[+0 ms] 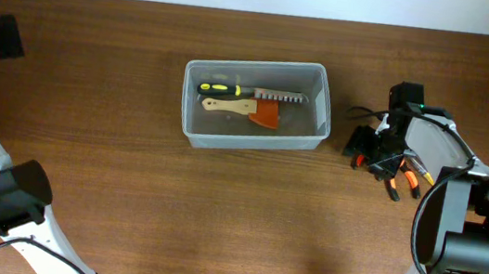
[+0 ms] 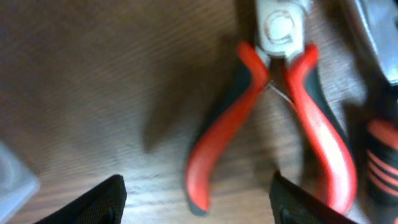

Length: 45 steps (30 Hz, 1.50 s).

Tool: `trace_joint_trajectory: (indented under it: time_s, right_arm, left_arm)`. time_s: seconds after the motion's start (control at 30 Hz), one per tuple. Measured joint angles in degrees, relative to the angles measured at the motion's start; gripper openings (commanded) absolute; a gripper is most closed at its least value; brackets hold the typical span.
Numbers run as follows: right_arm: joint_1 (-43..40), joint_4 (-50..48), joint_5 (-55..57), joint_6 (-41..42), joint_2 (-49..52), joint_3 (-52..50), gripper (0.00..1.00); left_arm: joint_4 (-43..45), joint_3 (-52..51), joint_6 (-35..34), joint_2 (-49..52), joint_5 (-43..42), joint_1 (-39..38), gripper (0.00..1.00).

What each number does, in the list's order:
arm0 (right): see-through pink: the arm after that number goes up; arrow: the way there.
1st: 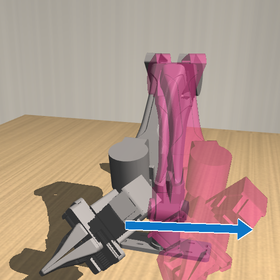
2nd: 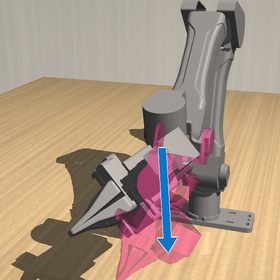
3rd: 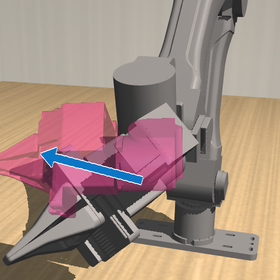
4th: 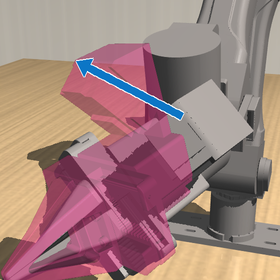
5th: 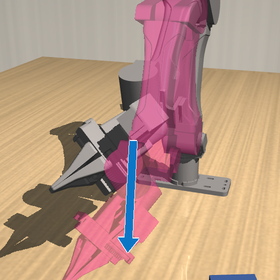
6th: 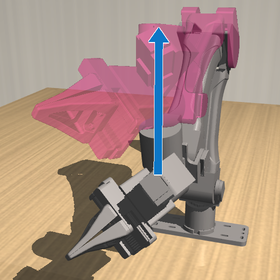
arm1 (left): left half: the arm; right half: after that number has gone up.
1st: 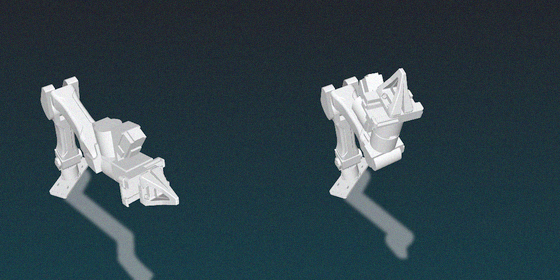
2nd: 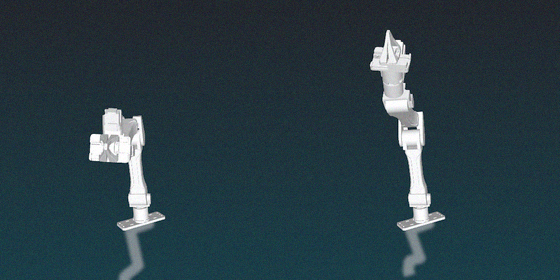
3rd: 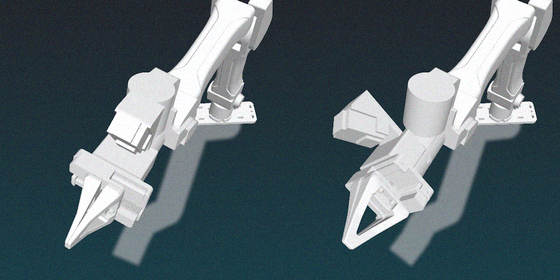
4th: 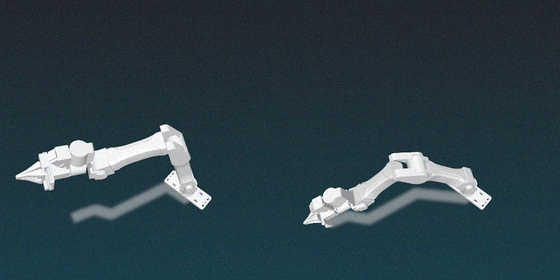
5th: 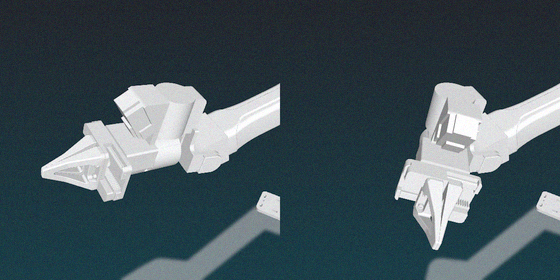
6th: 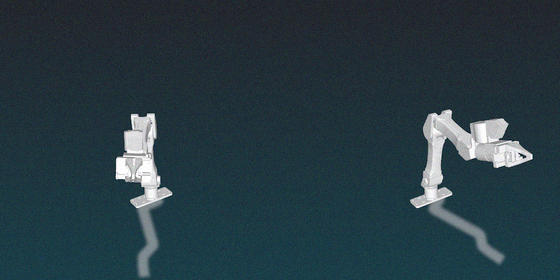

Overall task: Pack container
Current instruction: 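Lower right gripper onto the red pliers and grasp them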

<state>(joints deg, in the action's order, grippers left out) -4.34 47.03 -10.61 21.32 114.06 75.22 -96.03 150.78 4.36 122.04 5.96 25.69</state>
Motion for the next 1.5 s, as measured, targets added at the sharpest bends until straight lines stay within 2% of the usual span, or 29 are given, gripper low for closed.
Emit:
trace_joint_trajectory:
  time_s: [0.13,0.27,0.63,1.0,1.2,1.3,1.43,1.5]
  right_arm:
    - [0.20,-0.66,0.24,1.46,0.02,0.00,0.70]
    - [0.37,-0.72,1.60,4.00,0.07,0.00,0.59]
    - [0.37,2.43,6.36,8.00,0.35,0.00,0.59]
    - [0.44,3.80,9.35,8.48,0.79,0.17,0.60]
    - [0.44,0.04,10.45,6.01,0.81,0.33,0.46]
    - [0.44,-0.39,10.82,4.44,0.87,0.35,0.45]
    - [0.44,-0.42,10.82,3.63,0.87,0.35,0.36]
    - [0.44,-0.31,10.82,3.28,0.87,0.35,0.35]
  left_arm:
    - [-0.13,0.00,-0.15,0.02,0.00,0.00,0.99]
    - [-0.15,0.00,-0.15,0.02,0.00,0.00,0.99]
    - [-0.17,0.00,-0.15,0.02,0.00,0.00,0.99]
    - [-0.17,0.00,-0.15,0.02,0.00,0.00,0.99]
    - [-0.17,0.00,-0.15,0.02,0.00,0.00,0.99]
    - [-0.15,0.00,-0.15,0.02,0.00,0.00,0.99]
    - [-0.17,0.00,-0.15,0.02,0.00,0.00,0.99]
    - [-0.17,0.00,-0.15,0.02,0.00,0.00,0.99]
